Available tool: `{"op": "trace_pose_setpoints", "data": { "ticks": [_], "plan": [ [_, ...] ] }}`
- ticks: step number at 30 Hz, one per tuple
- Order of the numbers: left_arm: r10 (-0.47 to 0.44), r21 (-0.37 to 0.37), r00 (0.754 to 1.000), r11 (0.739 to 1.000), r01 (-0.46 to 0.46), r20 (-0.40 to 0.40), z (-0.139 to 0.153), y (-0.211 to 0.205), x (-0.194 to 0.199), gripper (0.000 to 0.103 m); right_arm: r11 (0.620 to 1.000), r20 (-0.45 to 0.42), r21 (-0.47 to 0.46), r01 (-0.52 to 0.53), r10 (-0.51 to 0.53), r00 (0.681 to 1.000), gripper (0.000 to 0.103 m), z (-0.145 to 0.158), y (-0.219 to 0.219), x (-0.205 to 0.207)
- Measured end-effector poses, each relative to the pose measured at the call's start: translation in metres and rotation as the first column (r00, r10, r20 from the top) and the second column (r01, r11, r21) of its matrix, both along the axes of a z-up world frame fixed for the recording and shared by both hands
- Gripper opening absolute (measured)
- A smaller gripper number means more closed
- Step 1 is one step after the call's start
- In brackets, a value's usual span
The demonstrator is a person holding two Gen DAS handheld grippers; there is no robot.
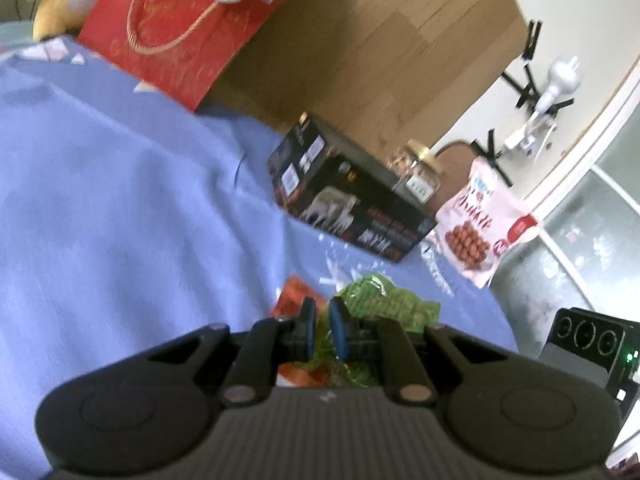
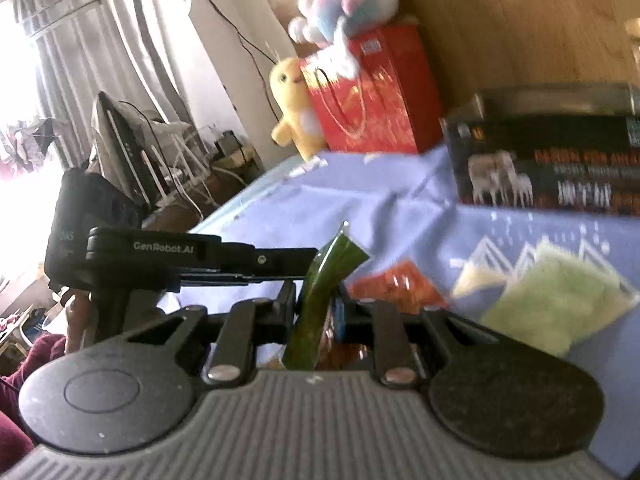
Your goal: Organize snacks
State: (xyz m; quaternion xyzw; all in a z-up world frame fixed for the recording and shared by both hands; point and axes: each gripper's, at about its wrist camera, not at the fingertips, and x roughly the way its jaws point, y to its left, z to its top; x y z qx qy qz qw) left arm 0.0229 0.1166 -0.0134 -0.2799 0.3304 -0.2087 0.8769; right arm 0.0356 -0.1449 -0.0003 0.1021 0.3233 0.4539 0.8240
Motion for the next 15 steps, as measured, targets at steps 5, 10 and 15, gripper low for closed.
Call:
{"op": "trace_pose_setpoints", "data": {
  "ticks": [5,10,15],
  "plan": [
    [-0.022,0.025,1.0,0.999,0.022,-0.001,0.005,-0.011,0.008,0.009,0.999,-0.01,0.017,0.028,-0.028,1.0,0.022,-0.001,-0.01,0.0],
    [-0.065,0.078,0.997,0.995,0.061,0.042,0.03,-0.029,0.031,0.009,0.997,0.044,0.037,0.073,-0.074,0.996,0.022,0.012,-0.023,0.01],
    [-0.112,0.128,0.987,0.987,0.097,0.116,0.064,-0.059,0.074,0.009,0.987,0.13,0.067,0.148,-0.156,0.979,0.022,0.036,-0.041,0.037]
  ]
}}
